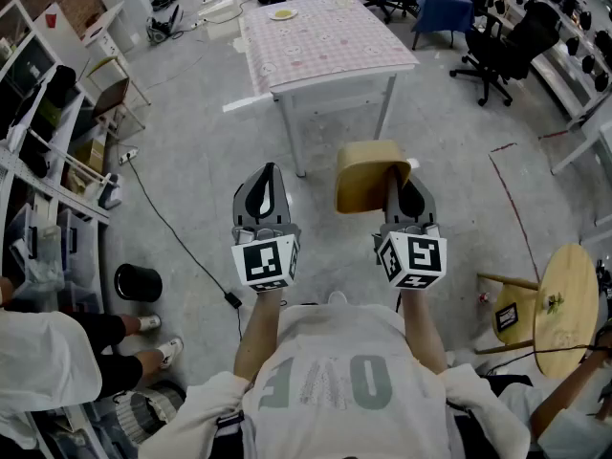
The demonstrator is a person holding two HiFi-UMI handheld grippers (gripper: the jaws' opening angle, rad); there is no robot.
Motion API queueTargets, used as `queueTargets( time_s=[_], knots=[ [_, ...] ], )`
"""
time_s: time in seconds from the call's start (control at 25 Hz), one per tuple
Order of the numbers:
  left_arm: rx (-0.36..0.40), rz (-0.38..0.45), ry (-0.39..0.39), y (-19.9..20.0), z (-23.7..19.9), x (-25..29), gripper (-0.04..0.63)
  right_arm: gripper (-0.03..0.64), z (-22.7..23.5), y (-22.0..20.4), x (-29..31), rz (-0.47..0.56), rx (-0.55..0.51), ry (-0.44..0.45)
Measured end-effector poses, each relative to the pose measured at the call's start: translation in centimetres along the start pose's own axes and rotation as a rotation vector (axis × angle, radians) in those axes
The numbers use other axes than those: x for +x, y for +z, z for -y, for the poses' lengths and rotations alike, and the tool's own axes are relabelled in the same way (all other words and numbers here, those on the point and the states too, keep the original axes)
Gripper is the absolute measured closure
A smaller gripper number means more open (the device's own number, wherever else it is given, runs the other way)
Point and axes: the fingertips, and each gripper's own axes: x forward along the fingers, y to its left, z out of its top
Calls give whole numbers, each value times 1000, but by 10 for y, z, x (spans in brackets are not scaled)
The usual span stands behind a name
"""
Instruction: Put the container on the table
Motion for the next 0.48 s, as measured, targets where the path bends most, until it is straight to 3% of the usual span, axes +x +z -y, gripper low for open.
queueTargets(
  time_s=[0.48],
  knots=[
    [-14, -32, -4, -14, 21, 14, 568, 588, 13, -31, 13, -68, 60, 48]
  ],
)
